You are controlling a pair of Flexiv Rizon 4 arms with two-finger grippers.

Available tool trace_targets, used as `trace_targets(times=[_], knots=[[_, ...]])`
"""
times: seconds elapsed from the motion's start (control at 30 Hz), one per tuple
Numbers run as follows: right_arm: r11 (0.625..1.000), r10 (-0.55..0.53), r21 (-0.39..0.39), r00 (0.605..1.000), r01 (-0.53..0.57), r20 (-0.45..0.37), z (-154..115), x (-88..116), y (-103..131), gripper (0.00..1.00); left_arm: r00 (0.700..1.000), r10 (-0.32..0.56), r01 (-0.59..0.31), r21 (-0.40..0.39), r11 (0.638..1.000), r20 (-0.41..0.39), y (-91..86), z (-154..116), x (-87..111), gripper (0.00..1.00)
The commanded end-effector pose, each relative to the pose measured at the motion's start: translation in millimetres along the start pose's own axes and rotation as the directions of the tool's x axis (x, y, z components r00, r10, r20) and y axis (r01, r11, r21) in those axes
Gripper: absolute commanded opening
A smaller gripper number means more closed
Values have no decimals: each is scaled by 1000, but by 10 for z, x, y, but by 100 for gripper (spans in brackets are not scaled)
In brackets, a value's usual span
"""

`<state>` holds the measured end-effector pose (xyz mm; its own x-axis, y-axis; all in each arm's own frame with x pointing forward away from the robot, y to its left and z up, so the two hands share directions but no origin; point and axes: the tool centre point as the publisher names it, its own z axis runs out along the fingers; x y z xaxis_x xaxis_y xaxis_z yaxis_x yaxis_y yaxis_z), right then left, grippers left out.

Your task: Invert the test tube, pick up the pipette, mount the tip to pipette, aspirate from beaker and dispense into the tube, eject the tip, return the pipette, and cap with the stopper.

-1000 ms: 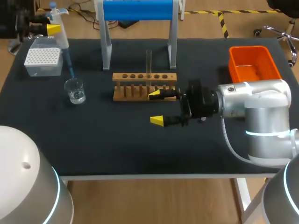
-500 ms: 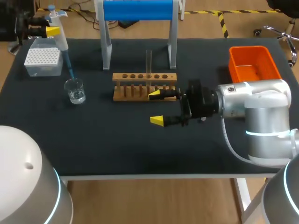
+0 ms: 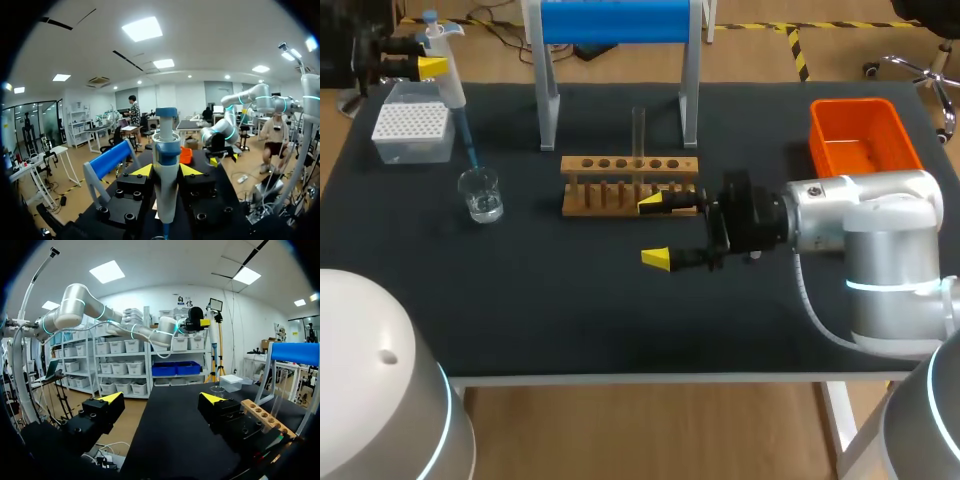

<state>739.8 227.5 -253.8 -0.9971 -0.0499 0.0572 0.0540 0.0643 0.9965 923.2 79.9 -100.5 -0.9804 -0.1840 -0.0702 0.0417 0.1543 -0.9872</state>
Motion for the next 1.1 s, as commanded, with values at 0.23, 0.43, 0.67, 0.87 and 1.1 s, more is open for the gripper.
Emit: trace_targets(times=[0.23, 0.43, 0.67, 0.87, 1.1], knots=[[1000, -1, 1, 1000, 1, 1, -10, 8, 3, 100, 1000, 1, -1, 1, 1000, -3, 1, -3, -8, 0], [1000, -4, 16, 999, 4, 32, 93, -28, 28, 100, 1000, 1, -1, 1, 1000, -3, 1, -3, -8, 0], [996, -29, 85, 994, 20, 102, 468, -122, 47, 100, 1000, 1, -1, 1, 1000, -3, 1, -3, -8, 0], [988, -52, 150, 988, 30, 149, 830, -198, -8, 100, 1000, 1, -1, 1, 1000, -3, 1, -3, -8, 0], [980, -79, 196, 976, 38, 204, 1220, -363, -150, 100, 1000, 1, -1, 1, 1000, -3, 1, -3, -8, 0]])
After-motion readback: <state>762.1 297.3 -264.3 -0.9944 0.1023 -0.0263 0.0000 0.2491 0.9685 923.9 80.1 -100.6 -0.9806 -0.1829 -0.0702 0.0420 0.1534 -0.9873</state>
